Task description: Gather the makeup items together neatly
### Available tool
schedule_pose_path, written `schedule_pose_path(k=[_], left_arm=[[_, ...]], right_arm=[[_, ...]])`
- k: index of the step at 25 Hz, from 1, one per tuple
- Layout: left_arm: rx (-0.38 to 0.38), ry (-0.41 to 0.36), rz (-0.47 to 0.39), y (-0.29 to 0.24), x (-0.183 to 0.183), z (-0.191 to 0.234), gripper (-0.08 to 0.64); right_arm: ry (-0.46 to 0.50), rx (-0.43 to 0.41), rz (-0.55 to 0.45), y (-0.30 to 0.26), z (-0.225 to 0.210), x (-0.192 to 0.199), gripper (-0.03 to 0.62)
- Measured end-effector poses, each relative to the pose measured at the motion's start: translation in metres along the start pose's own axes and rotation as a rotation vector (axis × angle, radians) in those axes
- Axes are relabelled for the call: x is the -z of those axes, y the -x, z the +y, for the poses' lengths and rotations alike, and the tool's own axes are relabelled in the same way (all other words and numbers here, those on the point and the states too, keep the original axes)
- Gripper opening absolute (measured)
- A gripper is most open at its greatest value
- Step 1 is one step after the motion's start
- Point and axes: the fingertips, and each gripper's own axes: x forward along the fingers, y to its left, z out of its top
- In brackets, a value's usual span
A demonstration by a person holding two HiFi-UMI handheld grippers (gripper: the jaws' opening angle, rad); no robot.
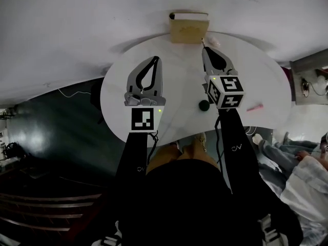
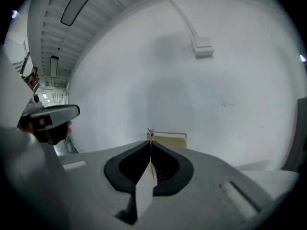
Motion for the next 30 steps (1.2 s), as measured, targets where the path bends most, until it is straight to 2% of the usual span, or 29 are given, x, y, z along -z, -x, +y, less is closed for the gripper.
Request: schedule_pose_path(k=[2, 5, 7, 9, 11, 12, 15, 16, 17, 19, 20, 21, 22, 24, 25, 28, 30], left_arm=[[-0.009, -0.024, 0.002, 0.001, 0.0, -0.002, 0.009], [-0.012, -0.001, -0.01, 0.003, -0.002, -0.003, 0.009], [0.003, -0.027, -0.007, 0.005, -0.003, -0.004, 0.009], [0.027, -0.093, 0.013, 0.008, 0.0, -0.004, 0.009], [0.03, -0.092, 0.023, 0.013, 0.003, -0.001, 0.009], [0.029, -0.089, 0.029, 0.016, 0.006, 0.002, 0.009], [-0.018, 0.014, 0.019, 0.027, 0.014, 0.013, 0.009], [-0.024, 0.011, 0.025, 0.031, 0.017, 0.017, 0.009], [-0.017, -0.026, 0.041, 0.035, 0.02, 0.021, 0.009], [0.023, -0.152, 0.091, 0.043, 0.027, 0.026, 0.009], [0.022, -0.15, 0.1, 0.047, 0.03, 0.029, 0.009], [0.007, -0.108, 0.098, 0.051, 0.033, 0.032, 0.009], [0.01, -0.111, 0.108, 0.055, 0.036, 0.035, 0.009], [0.063, -0.241, 0.162, 0.063, 0.045, 0.039, 0.009], [0.078, -0.271, 0.181, 0.066, 0.049, 0.04, 0.009], [0.085, -0.257, 0.199, 0.073, 0.058, 0.043, 0.009], [0.066, -0.183, 0.185, 0.075, 0.061, 0.045, 0.009]], right_arm=[[-0.009, 0.012, -0.019, 0.006, 0.002, -0.007, 0.014], [-0.008, 0.018, -0.009, 0.004, 0.007, -0.004, 0.014], [-0.04, 0.017, 0.022, 0.001, 0.015, 0.012, 0.014], [-0.103, 0.014, 0.065, -0.003, 0.026, 0.035, 0.014], [-0.153, -0.003, 0.109, -0.009, 0.042, 0.058, 0.014], [-0.168, -0.016, 0.132, -0.013, 0.052, 0.07, 0.014], [-0.192, -0.052, 0.206, -0.025, 0.082, 0.104, 0.014], [-0.198, -0.062, 0.23, -0.029, 0.093, 0.116, 0.014], [-0.201, -0.07, 0.255, -0.033, 0.105, 0.128, 0.014], [-0.201, -0.083, 0.309, -0.038, 0.126, 0.154, 0.014], [-0.2, -0.089, 0.337, -0.04, 0.136, 0.166, 0.014], [-0.199, -0.095, 0.364, -0.041, 0.146, 0.179, 0.014], [-0.196, -0.1, 0.389, -0.043, 0.155, 0.19, 0.014], [-0.188, -0.106, 0.437, -0.044, 0.171, 0.213, 0.014], [-0.184, -0.104, 0.46, -0.045, 0.176, 0.223, 0.014], [-0.172, -0.075, 0.523, -0.045, 0.184, 0.249, 0.014], [-0.167, -0.049, 0.56, -0.046, 0.183, 0.263, 0.014]])
